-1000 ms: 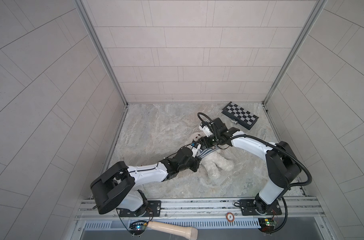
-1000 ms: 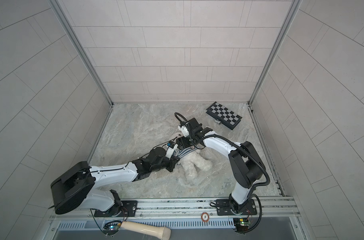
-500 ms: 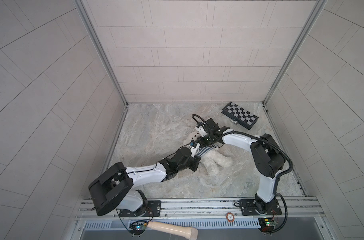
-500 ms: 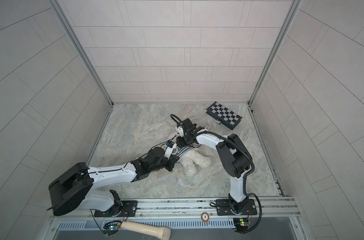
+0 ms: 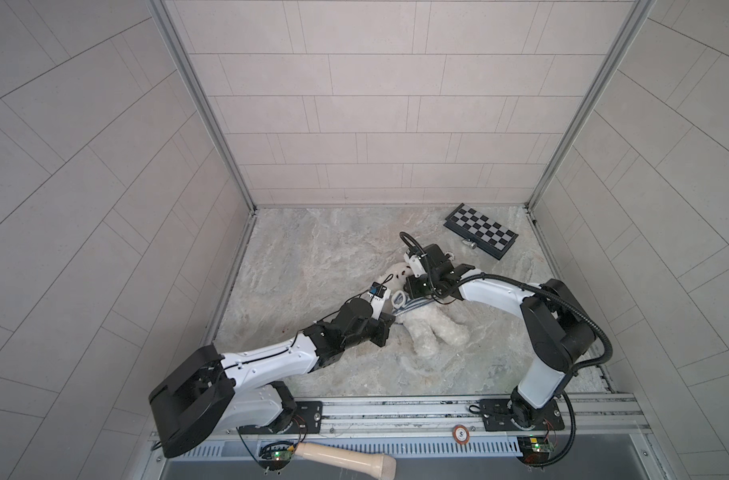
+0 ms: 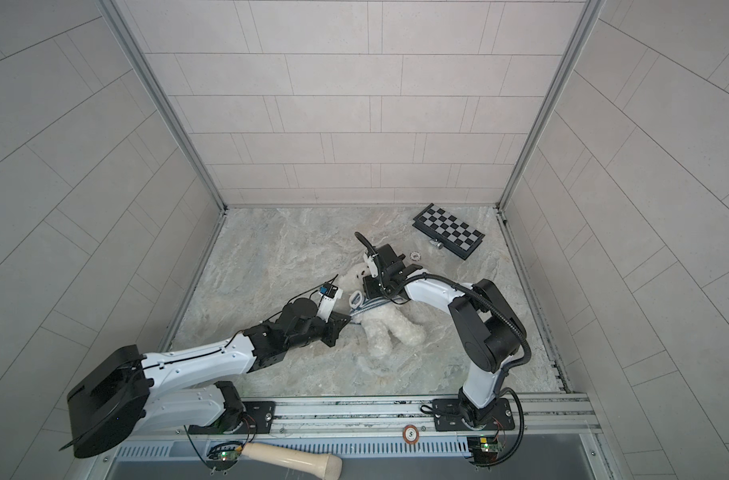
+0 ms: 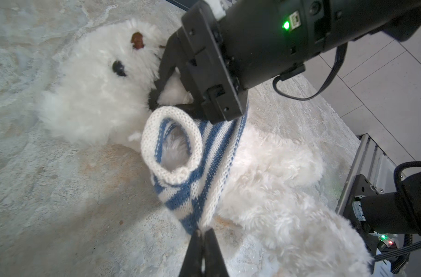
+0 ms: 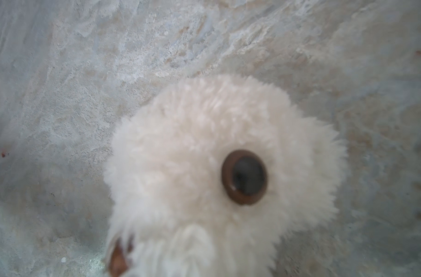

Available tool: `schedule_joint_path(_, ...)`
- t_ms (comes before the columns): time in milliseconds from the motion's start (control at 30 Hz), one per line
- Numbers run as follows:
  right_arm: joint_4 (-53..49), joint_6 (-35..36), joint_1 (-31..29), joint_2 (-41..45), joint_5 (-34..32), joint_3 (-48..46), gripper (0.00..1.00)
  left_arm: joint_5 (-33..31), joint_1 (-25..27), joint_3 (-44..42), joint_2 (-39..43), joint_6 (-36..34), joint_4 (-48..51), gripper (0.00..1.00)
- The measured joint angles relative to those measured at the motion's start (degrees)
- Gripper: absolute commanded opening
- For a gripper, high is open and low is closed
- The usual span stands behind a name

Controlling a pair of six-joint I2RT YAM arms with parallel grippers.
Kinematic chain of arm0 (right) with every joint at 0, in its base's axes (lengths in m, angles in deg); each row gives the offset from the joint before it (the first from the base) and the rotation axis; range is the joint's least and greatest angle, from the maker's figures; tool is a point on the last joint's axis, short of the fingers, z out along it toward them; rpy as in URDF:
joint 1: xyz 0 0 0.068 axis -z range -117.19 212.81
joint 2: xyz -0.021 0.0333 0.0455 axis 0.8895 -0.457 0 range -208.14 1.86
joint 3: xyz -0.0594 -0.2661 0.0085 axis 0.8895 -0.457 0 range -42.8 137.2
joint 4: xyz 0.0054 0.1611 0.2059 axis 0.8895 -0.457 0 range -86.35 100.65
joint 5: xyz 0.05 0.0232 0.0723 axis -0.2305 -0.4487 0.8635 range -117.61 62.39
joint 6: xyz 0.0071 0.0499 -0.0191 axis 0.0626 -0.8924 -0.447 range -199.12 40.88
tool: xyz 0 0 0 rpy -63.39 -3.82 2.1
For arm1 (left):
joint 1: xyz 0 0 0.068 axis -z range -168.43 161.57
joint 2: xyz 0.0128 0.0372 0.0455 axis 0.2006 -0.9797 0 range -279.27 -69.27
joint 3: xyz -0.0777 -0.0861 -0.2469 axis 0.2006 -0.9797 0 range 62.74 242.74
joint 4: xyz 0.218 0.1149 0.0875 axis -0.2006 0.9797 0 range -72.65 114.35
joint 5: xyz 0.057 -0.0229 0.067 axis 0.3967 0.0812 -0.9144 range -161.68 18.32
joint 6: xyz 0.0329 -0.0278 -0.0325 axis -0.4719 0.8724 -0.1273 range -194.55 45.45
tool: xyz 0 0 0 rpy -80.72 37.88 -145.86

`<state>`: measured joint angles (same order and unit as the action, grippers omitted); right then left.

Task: Dress the teddy bear
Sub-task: 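Grasp the bear's head with the right gripper while left holds the sleeve, then lift the bear upright by its head with the right gripper while left holds sleeve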

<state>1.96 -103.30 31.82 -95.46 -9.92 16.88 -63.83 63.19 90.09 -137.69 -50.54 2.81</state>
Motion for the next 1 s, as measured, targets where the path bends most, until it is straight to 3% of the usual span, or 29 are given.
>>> schedule_joint_path(200, 8.3, -5.9, 0.9, 9.7, 2.4, -5.4, 0.00, 0.4, 0.5, -2.2, 3.5, -0.3, -0.9, 0.00)
schedule_joint_path(433, 15.0, -10.3, 1.0, 20.1, 0.9, -11.5, 0.00, 1.2, 3.1, -3.0, 4.9, -0.5, -5.1, 0.00)
schedule_joint_path(733, 14.5, -10.8, 1.0, 28.4, -0.2, -12.5, 0.00, 0.5, 4.2, -4.7, 9.2, -0.5, -7.1, 0.00)
schedule_joint_path(1000, 15.1, -7.4, -1.6, 30.5, 0.4, -11.9, 0.00, -0.3, 4.6, -5.1, 11.1, -0.3, -6.4, 0.00)
